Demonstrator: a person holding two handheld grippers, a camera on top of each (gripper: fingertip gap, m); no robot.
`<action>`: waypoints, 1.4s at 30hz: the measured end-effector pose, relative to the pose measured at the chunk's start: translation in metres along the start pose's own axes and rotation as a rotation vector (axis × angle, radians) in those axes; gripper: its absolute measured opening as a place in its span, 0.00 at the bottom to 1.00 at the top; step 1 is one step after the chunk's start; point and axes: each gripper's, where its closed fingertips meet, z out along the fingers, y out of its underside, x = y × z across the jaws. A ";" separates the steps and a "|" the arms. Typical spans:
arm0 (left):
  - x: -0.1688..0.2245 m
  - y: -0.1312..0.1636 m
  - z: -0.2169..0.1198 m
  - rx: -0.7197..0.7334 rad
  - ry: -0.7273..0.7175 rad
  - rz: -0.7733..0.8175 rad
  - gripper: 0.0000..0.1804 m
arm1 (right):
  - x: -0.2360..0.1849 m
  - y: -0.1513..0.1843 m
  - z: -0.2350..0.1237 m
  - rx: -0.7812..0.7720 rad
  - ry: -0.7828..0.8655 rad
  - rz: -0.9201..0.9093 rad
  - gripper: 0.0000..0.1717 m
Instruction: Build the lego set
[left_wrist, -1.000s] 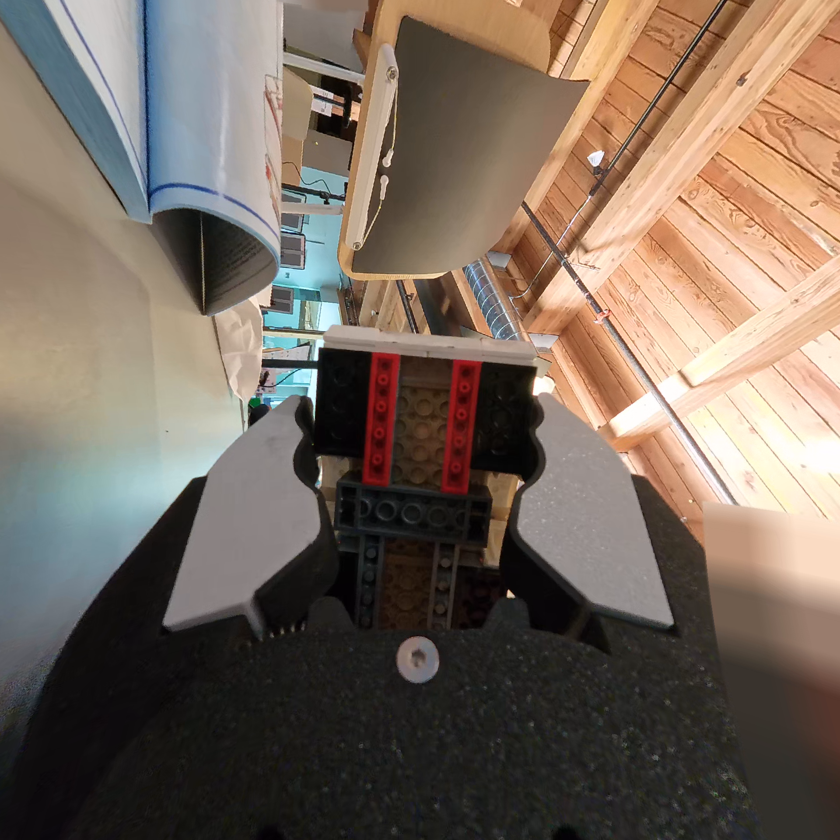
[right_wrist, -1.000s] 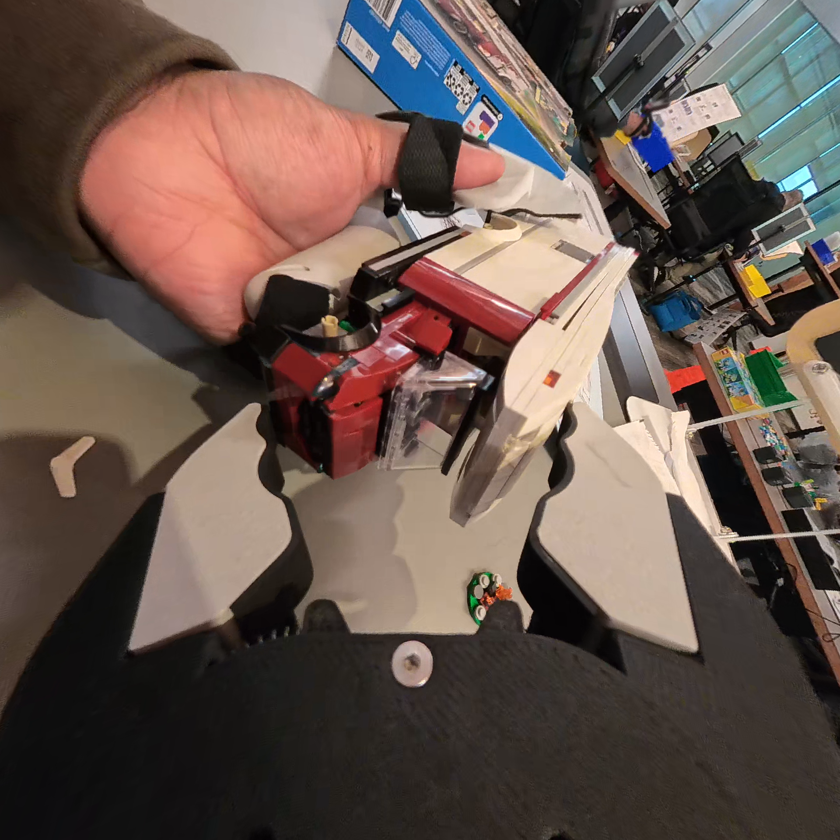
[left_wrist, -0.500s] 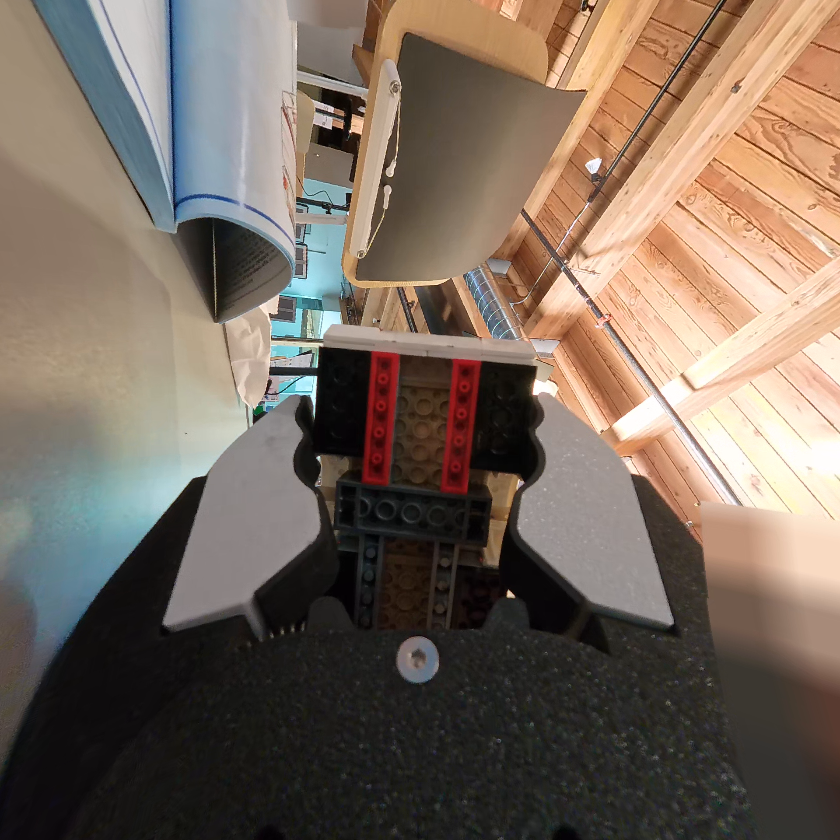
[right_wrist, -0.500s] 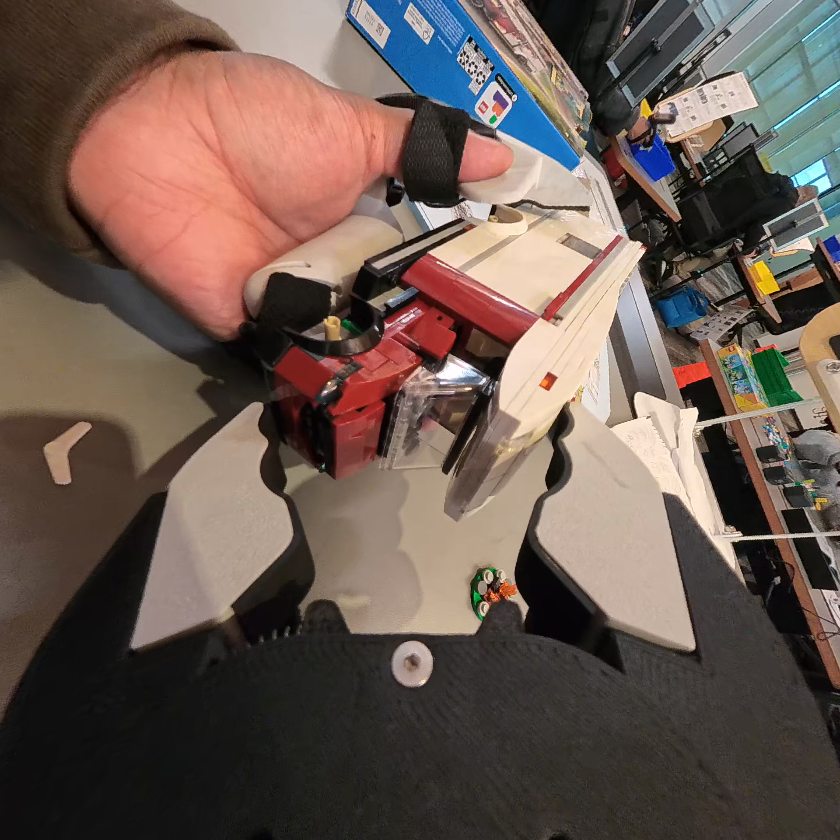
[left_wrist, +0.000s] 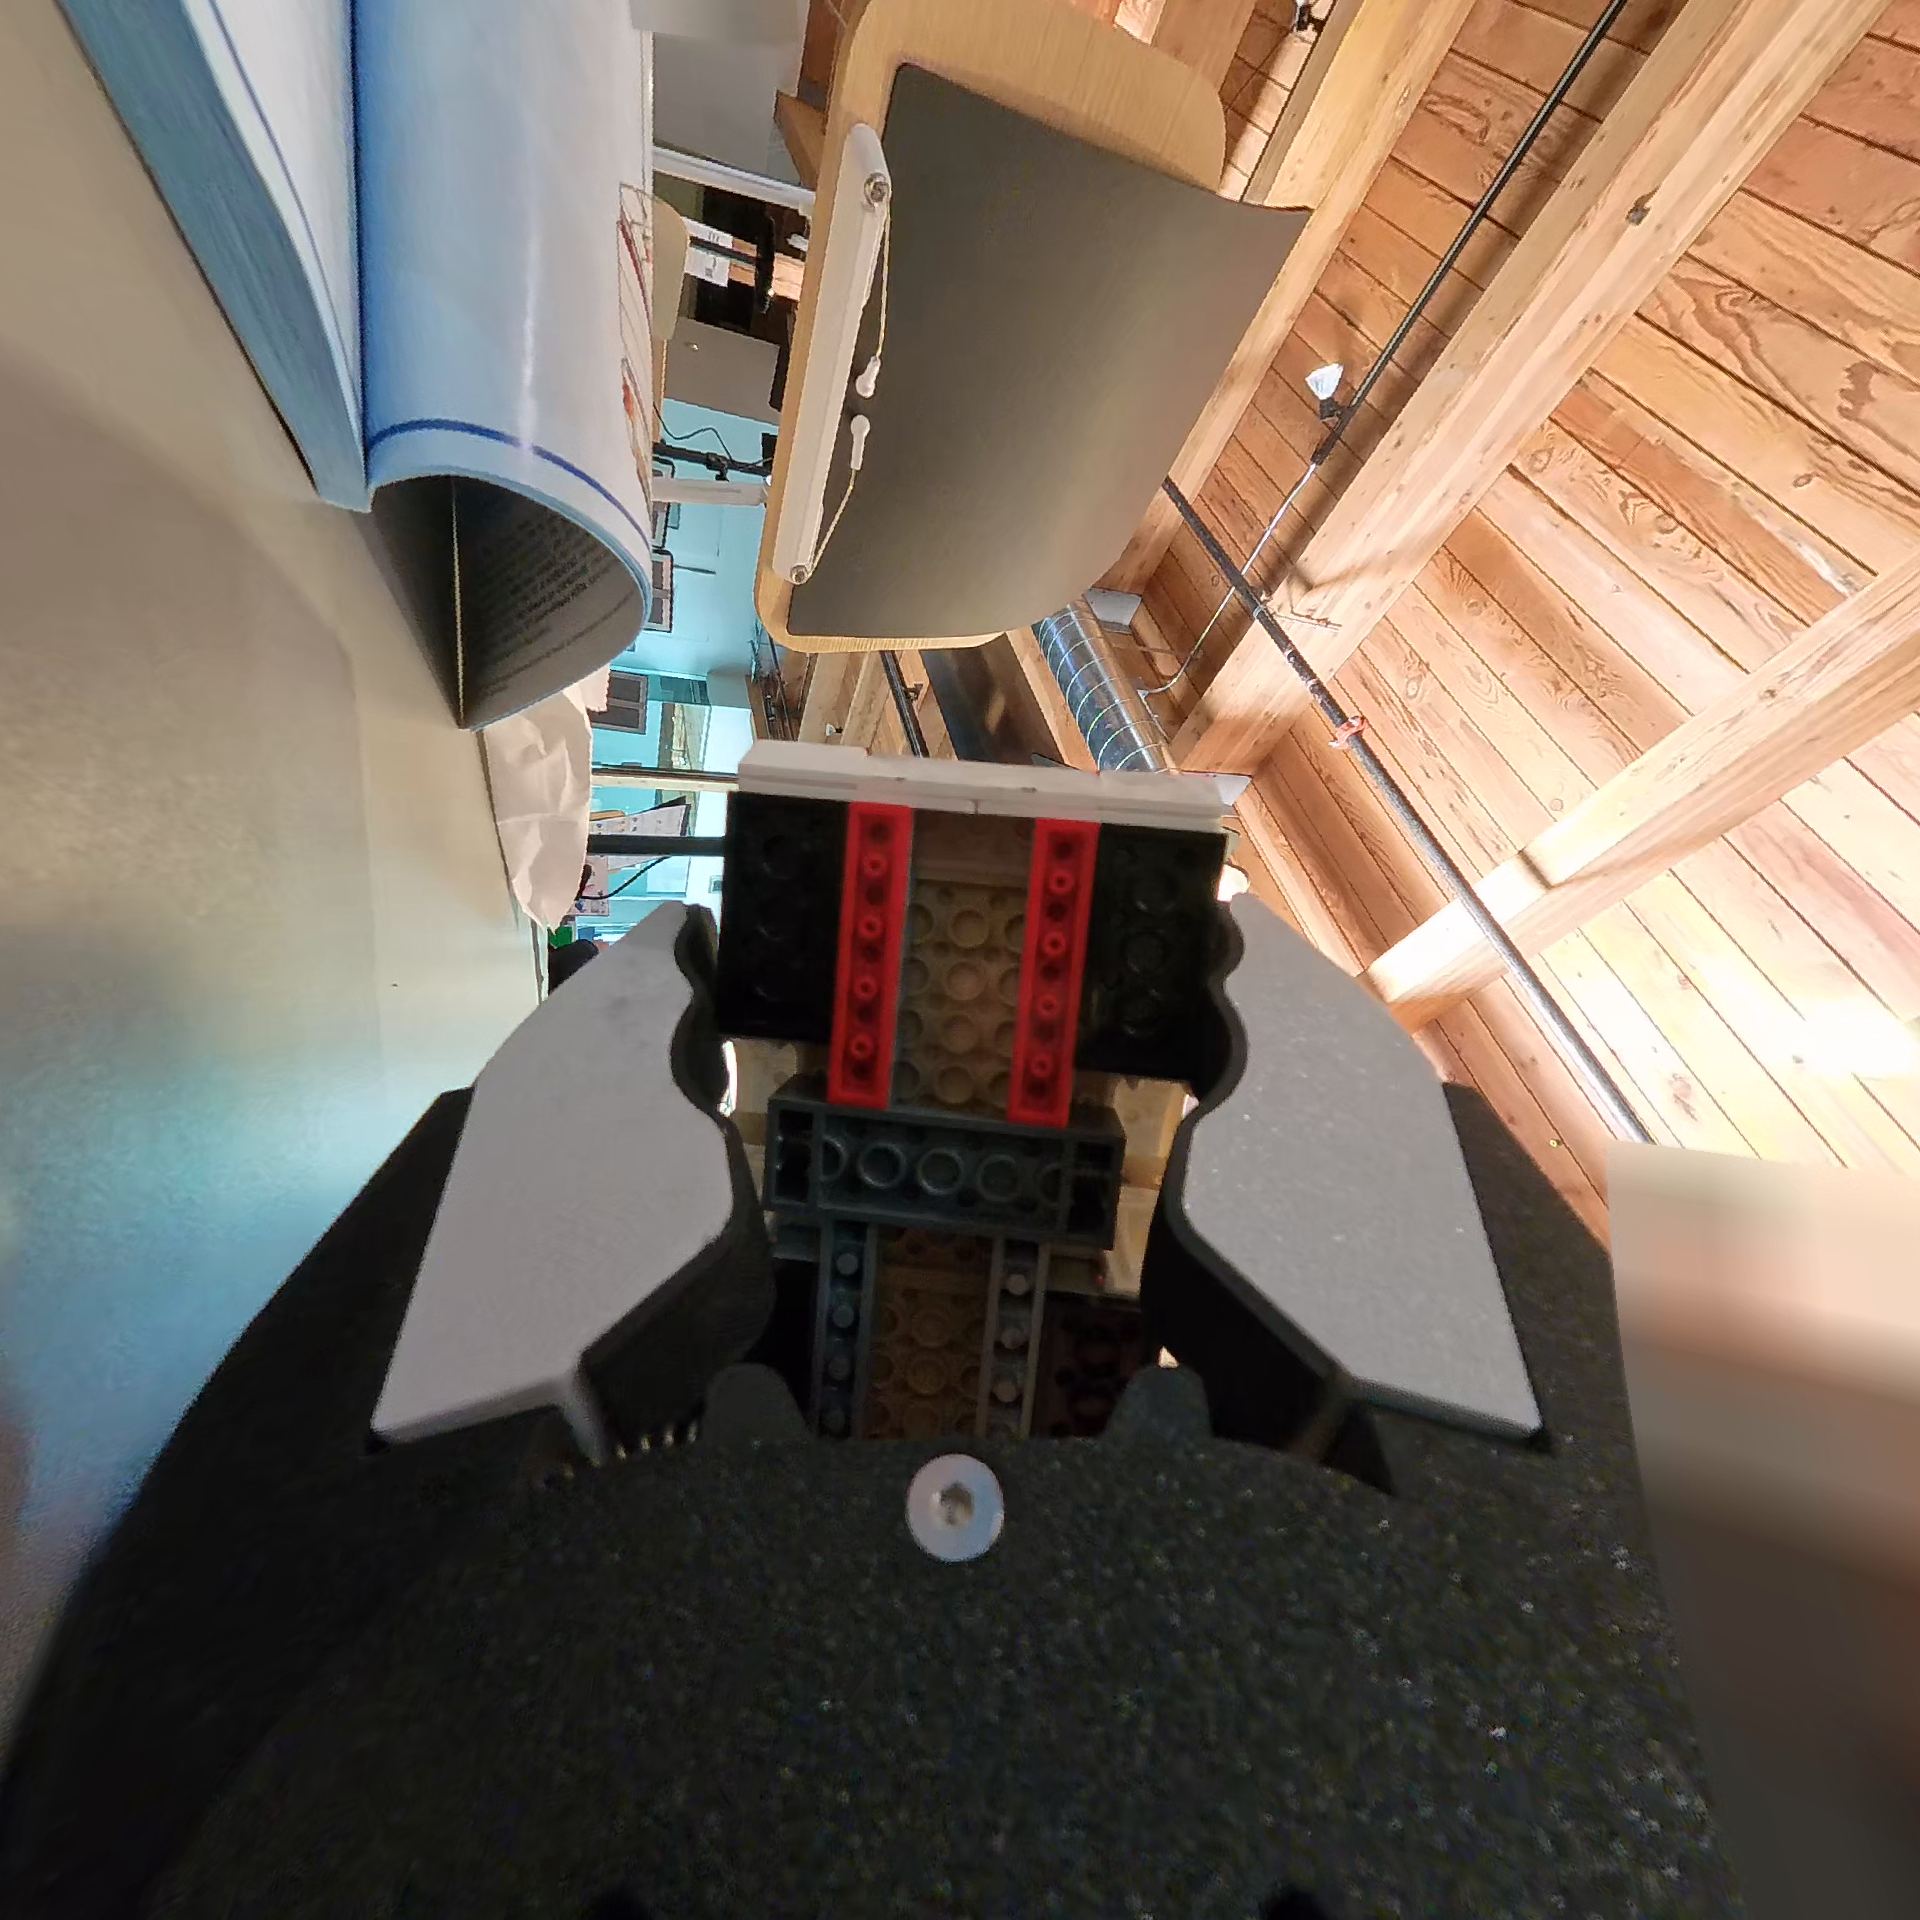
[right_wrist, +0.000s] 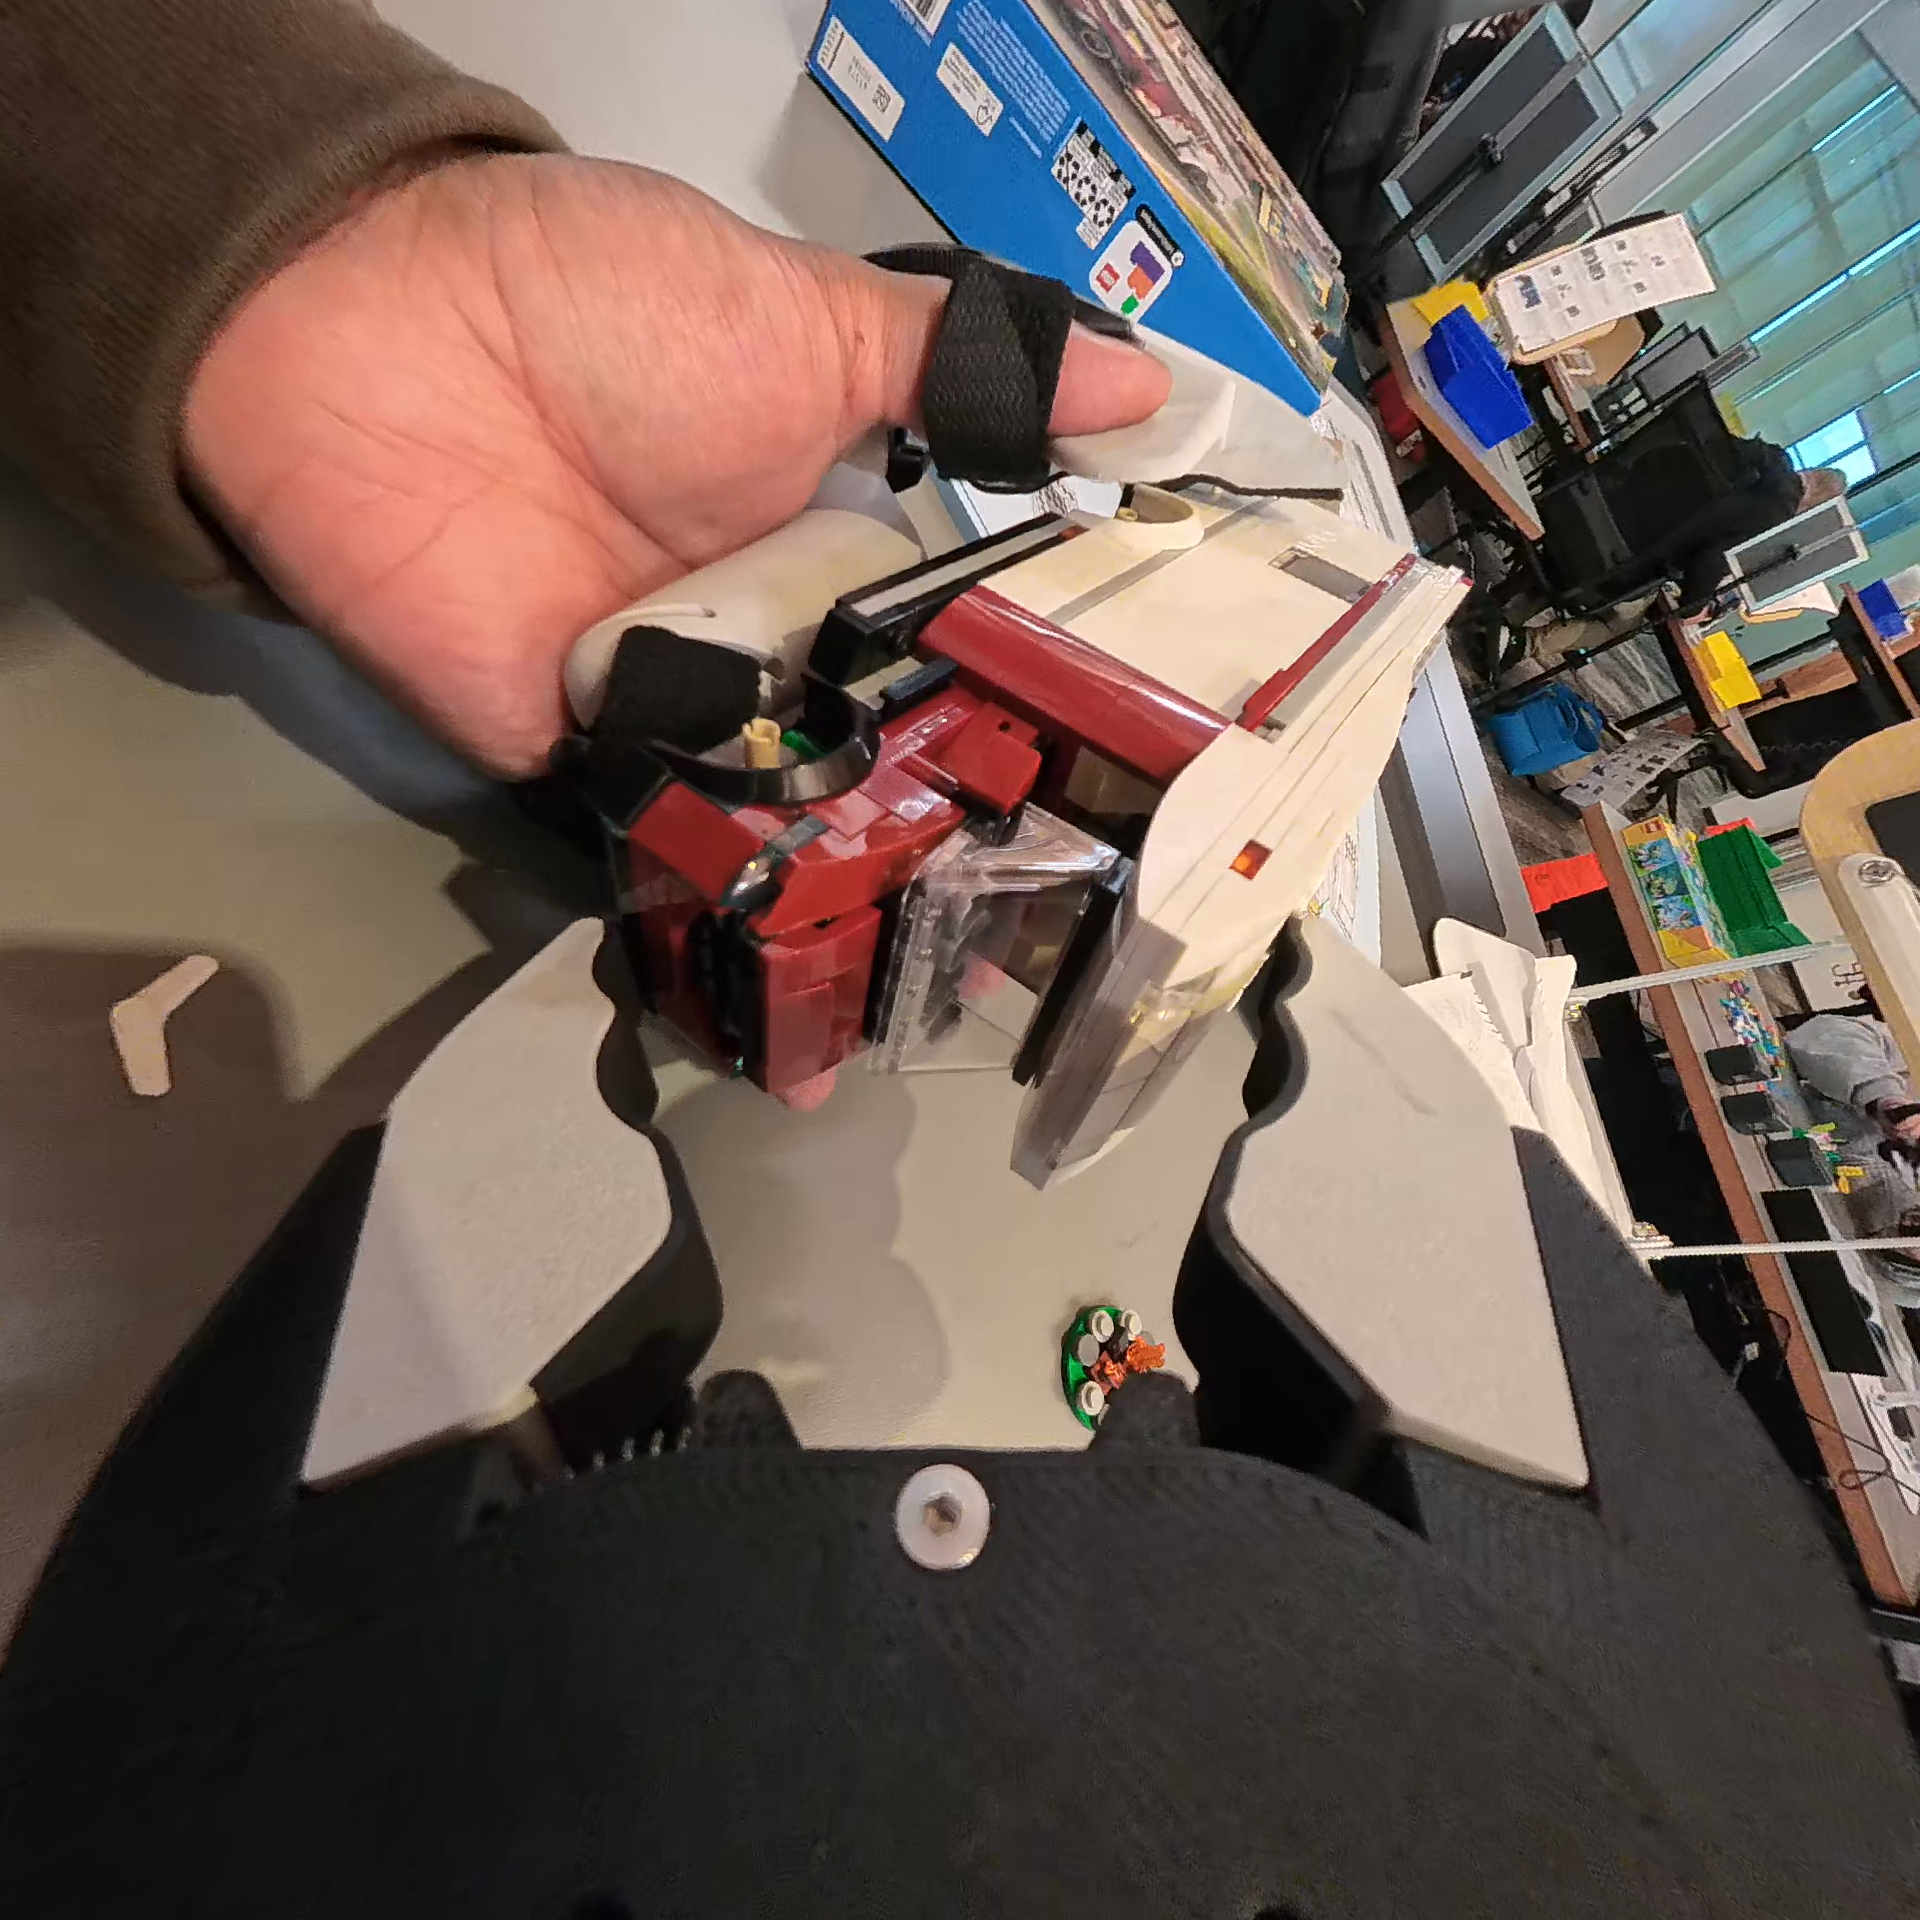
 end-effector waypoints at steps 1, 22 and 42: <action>0.000 0.000 0.000 0.000 0.003 0.000 0.49 | 0.000 0.000 0.000 0.001 0.001 -0.002 0.66; 0.020 0.003 0.003 -0.043 0.144 -0.031 0.49 | 0.007 -0.011 -0.003 0.007 0.081 -0.091 0.66; 0.070 0.009 0.001 -0.113 0.489 -0.140 0.49 | 0.021 -0.038 -0.023 -0.010 0.246 -0.236 0.63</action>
